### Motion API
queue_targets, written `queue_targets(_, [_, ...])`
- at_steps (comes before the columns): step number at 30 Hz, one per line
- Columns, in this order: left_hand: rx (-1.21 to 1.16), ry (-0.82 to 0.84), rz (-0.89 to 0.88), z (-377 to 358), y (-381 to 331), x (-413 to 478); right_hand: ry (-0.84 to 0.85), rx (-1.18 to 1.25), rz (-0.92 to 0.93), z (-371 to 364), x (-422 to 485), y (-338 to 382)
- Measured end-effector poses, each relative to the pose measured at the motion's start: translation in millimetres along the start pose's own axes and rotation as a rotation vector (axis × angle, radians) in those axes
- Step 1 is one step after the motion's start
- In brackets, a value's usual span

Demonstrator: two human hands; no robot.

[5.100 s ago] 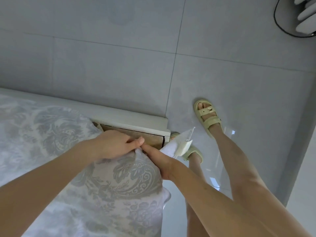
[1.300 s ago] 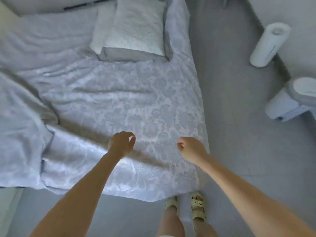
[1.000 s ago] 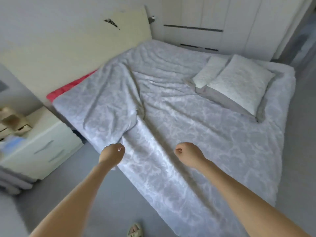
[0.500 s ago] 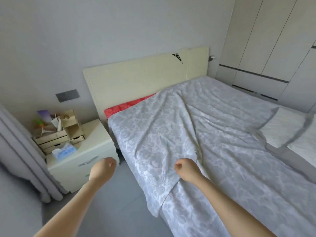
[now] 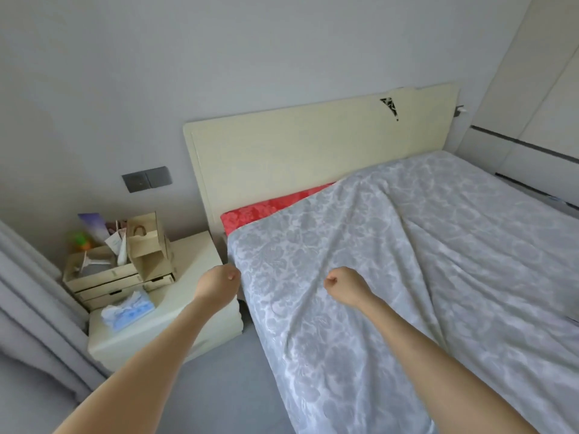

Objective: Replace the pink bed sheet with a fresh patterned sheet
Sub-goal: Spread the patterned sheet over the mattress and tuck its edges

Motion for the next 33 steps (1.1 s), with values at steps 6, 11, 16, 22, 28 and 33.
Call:
queue_targets(6, [-0.037, 0.034, 0.13, 4, 15, 124, 0.036, -0.044, 0.043, -4, 158, 9])
queue_targets(11, [-0.119, 0.033, 0.247, -10, 45, 231, 0.102, -0.1, 0.05, -37, 270, 8])
queue_targets(16, [-0.187, 0.013, 0.313, -38, 57, 346, 0.181, -0.282, 0.061, -83, 381, 2])
queue_targets(22, [-0.223, 0.096, 0.349, -105, 73, 499, 0.324, -0.495, 0.082, -143, 526, -12])
queue_targets(28, [-0.335, 0.188, 0.307, -205, 97, 602, 0.366, -0.6, 0.156, -219, 657, -60])
queue_targets(33, [-0.193, 0.173, 0.098, -273, 105, 635, 0.386, -0.716, 0.283, -280, 719, -117])
Point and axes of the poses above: each hand's wrist, its own x-axis towards the middle knuckle, its own z-axis out of the back of the hand, y = z × x, the point moved 5 cm from there along x, towards the middle knuckle, and after that the axes turned 14 degrees about z, right-handed, at the moved point
